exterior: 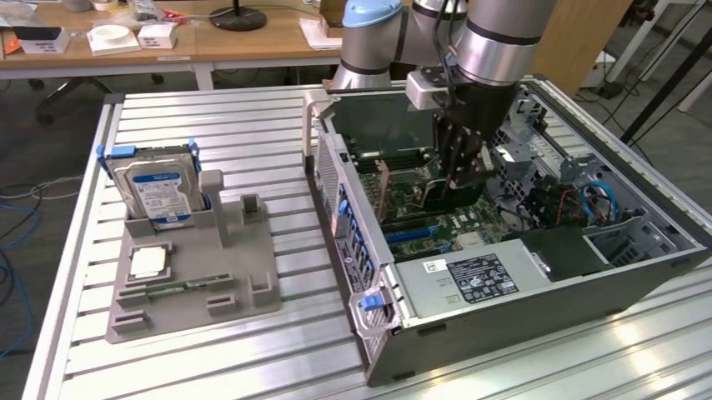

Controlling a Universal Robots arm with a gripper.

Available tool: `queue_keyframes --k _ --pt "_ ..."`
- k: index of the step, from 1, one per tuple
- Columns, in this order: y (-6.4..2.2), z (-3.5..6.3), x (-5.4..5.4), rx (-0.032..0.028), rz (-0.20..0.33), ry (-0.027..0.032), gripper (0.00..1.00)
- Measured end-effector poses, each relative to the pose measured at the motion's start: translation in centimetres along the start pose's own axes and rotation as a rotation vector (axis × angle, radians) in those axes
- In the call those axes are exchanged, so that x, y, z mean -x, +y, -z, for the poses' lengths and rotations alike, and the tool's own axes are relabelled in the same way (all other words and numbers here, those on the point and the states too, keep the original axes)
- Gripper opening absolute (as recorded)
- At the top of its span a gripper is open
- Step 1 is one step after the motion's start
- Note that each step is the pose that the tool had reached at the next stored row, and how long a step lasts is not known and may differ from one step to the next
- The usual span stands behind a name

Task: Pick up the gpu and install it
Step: 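Insert the gpu into the slot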

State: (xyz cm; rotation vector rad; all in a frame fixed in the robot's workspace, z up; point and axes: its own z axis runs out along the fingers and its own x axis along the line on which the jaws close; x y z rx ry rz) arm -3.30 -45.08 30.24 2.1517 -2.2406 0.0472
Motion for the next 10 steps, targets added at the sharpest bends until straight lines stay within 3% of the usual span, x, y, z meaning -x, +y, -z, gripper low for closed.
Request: queue_keyframes --k 10 --pt "0.00 -1.64 0.1 0.0000 0.000 0.0000 0.26"
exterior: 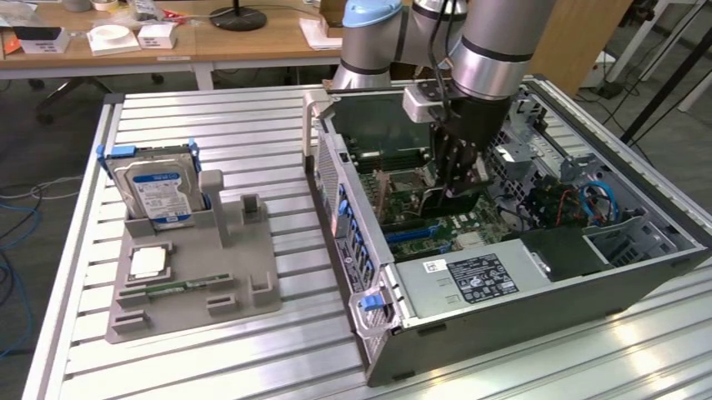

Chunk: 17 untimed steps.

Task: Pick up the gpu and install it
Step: 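Insert the gpu into the slot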

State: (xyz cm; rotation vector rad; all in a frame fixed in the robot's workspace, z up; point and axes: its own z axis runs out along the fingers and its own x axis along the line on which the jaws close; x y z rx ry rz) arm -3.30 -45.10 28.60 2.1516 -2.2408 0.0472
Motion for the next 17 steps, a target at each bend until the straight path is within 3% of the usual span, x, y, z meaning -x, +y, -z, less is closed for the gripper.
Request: queue_keyframes --k 11,17 --pt "0.00 -1.47 0.1 0.0000 0.000 0.0000 0.26" --pt "0.58 -1.87 0.1 -0.0001 0.000 -0.0001 0.26"
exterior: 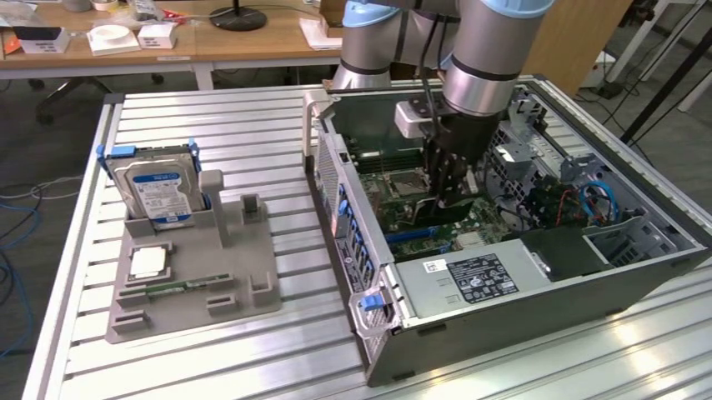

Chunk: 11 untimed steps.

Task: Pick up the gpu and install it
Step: 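Insert the gpu into the slot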

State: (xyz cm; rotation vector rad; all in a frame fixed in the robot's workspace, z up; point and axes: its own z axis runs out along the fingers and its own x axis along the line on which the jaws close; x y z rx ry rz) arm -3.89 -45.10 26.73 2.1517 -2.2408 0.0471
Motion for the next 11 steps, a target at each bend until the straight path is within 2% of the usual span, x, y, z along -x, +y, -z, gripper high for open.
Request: queue_keyframes --k 11 --pt "0.93 -0.30 -0.02 -0.0001 0.000 -0.0003 0.26"
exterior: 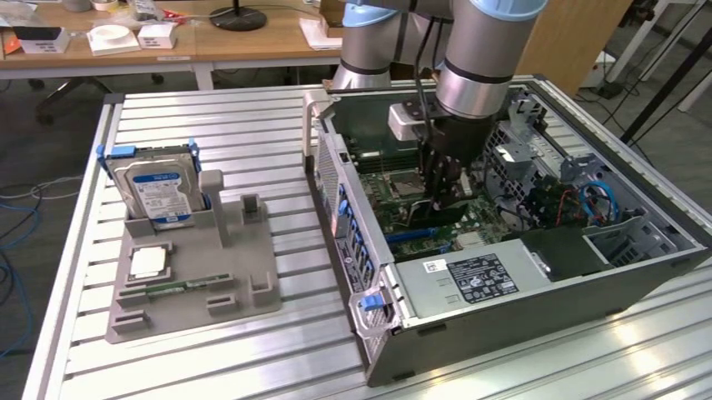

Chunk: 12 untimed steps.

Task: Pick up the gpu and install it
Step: 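Insert the gpu into the slot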

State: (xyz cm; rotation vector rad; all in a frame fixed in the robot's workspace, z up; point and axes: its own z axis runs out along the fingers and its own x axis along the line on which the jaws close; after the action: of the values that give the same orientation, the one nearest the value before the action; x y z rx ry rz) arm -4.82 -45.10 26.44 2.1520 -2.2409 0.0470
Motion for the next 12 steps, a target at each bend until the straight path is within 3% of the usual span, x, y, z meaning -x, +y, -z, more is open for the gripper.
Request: queue_keyframes --k 12 --pt "0.64 -0.63 0.00 0.0001 0.000 0.0003 0.26"
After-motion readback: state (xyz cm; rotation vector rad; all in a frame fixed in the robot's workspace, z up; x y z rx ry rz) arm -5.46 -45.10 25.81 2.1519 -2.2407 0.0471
